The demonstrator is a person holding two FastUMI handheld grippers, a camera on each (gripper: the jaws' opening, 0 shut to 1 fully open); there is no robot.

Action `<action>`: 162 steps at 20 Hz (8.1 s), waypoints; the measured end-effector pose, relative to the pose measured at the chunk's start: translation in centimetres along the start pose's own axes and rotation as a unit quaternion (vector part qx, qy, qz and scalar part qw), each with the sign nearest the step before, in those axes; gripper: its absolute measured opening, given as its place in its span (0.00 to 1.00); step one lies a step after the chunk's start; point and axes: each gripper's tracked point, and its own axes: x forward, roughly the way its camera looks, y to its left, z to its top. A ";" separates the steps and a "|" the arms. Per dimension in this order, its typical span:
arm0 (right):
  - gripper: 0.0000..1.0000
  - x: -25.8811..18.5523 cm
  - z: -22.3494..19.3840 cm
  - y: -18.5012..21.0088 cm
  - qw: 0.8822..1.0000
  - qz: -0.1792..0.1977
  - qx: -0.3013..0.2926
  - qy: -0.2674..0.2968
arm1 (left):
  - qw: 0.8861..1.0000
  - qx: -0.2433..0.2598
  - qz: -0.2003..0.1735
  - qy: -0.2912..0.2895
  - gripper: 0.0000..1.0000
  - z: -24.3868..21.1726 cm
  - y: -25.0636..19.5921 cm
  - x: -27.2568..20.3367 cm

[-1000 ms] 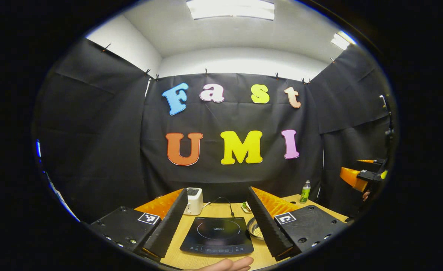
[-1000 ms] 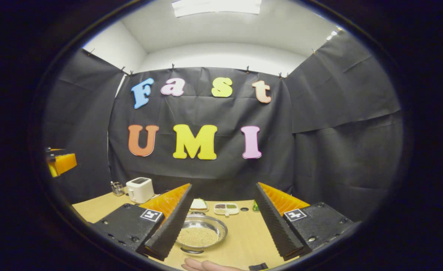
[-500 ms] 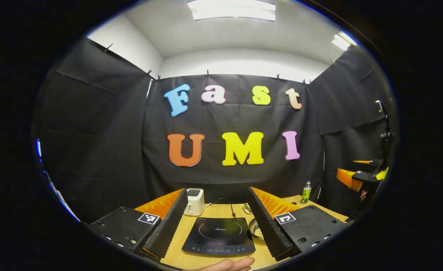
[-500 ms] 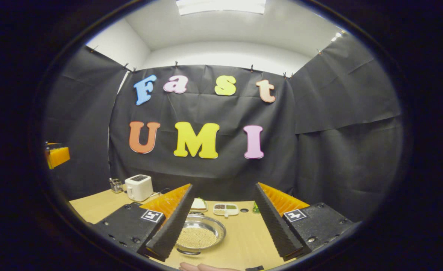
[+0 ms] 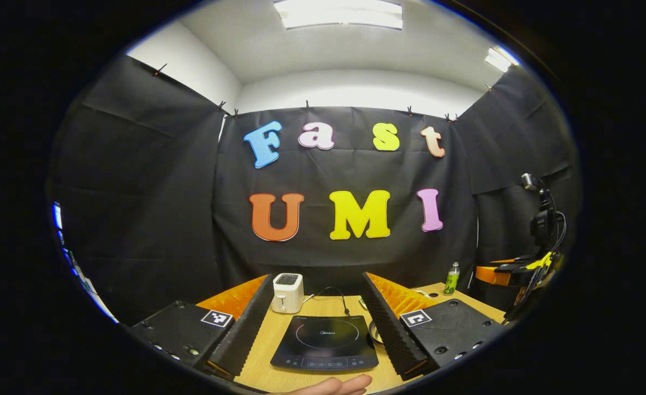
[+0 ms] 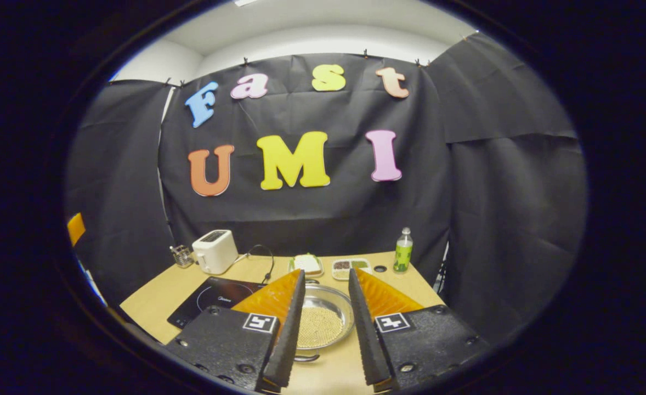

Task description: First push the handle of the pot to place it horizontally, then grasp the pot with both hands and set it on the induction cooktop.

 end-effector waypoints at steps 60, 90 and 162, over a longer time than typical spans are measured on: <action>0.00 7.2 -26.4 2.8 0.919 0.129 -0.033 0.371 | 1.000 -0.015 -0.001 -0.027 0.85 -0.6 -0.9 -3.9; 0.04 14.2 -25.9 -11.6 0.928 0.036 0.028 0.369 | 1.000 -0.013 -0.023 -0.005 0.95 -2.3 -3.7 -2.4; 0.58 23.3 -21.7 -14.9 0.961 0.040 0.099 0.253 | 0.891 0.000 -0.138 0.432 0.59 -37.4 -18.4 22.4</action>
